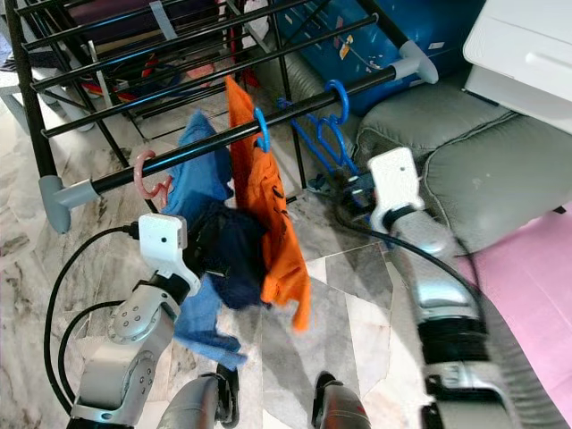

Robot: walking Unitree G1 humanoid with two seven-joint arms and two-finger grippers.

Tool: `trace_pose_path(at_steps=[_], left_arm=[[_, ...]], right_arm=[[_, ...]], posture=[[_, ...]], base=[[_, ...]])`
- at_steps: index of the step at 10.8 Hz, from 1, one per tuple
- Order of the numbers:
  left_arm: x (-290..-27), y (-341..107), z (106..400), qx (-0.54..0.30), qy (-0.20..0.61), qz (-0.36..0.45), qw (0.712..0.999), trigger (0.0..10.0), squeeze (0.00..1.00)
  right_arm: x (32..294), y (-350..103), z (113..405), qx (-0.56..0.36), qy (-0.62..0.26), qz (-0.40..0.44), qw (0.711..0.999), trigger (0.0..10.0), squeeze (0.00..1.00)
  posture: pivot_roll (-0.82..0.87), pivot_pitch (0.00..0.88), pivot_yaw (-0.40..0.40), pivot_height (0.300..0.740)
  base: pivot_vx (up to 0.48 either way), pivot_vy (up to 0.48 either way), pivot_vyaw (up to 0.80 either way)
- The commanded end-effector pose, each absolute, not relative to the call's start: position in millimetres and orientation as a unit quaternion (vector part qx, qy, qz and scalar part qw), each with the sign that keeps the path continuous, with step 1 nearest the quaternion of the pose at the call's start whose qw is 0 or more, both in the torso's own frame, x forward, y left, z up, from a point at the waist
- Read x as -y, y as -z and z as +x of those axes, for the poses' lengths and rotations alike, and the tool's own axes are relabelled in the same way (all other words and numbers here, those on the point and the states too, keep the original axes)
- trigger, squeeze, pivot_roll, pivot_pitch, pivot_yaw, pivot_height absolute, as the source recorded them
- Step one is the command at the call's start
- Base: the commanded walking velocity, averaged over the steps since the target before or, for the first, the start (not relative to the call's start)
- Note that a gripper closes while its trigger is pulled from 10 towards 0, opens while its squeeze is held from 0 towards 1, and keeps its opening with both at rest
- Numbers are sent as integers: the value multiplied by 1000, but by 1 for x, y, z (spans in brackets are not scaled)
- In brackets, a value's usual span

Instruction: Hang hanger

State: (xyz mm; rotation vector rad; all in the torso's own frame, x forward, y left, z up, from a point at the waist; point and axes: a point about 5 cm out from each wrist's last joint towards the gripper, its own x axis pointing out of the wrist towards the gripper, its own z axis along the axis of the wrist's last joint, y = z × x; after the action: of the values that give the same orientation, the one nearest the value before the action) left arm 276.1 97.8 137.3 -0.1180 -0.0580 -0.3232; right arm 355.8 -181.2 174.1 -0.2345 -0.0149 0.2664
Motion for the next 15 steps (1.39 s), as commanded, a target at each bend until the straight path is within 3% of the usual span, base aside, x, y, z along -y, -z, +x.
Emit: trace_pose_path(at_steps=[1,2,5,15], left_arm=[[-99,-138,275,30,161,-53,985,10000,0],[-98,-137,275,28,162,-52,985,10000,0],[-97,-137,276,29,162,-52,985,10000,0],[-96,-135,276,23,164,-54,985,10000,0]], right_arm=[[181,-172,357,6,-136,-103,985,7961,0],[179,-167,364,-5,-132,-90,987,0,0],[167,-169,373,0,-152,-107,983,0,0],[167,-165,382,2,-138,-117,983,0,0]], posture=[[-77,263,46,740],[-78,264,45,740],[-77,266,41,740],[-75,268,42,740]], base=[[0,0,0],[0,0,0],[0,0,0],[0,0,0]])
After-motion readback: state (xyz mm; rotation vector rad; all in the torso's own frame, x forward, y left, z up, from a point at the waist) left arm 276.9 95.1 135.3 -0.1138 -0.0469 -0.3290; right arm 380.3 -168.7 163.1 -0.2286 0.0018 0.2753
